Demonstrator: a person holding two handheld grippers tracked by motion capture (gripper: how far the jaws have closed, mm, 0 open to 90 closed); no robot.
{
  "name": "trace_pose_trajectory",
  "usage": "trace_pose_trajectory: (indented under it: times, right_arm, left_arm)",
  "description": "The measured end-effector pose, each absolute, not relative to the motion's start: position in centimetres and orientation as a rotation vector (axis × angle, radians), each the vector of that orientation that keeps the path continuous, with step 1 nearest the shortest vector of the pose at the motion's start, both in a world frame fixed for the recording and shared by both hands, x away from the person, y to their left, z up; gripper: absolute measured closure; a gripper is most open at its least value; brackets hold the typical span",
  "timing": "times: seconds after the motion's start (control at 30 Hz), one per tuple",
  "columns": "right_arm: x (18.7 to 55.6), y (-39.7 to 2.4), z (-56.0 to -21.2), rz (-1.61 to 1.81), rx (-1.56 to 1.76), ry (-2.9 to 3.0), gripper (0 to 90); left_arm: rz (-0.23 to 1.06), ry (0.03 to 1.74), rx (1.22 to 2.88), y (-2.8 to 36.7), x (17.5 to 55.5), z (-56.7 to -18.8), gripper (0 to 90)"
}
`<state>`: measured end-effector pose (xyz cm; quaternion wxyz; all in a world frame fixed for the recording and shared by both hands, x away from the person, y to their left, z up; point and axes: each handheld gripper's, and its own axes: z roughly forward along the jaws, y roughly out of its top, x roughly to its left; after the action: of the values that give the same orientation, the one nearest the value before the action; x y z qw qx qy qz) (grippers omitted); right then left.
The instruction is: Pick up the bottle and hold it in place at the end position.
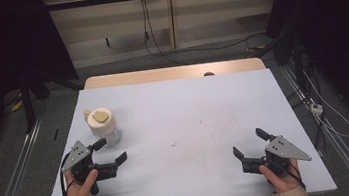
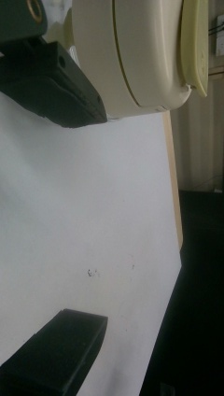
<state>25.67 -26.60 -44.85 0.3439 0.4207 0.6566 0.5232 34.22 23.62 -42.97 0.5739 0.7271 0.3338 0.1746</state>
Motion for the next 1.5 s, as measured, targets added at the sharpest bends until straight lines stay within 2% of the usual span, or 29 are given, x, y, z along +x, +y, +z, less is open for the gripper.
trace_pose_trajectory:
  times: [0.43,0.97,1.5]
  right_arm:
    - [25.8,-26.4,-44.8,1.37,1.09,1.714,2.5]
    - [25.9,-26.2,-44.8,1.385,1.075,1.726,2.9]
    - [25.9,-25.9,-44.7,1.397,1.059,1.737,3.1]
  left_arm:
    - [0.425,0.825,1.677,24.6,34.8,-42.2,3.7]
    - [0.542,0.915,1.685,27.0,37.2,-41.8,3.8]
    - [0.548,0.985,1.728,27.5,39.5,-42.9,5.5]
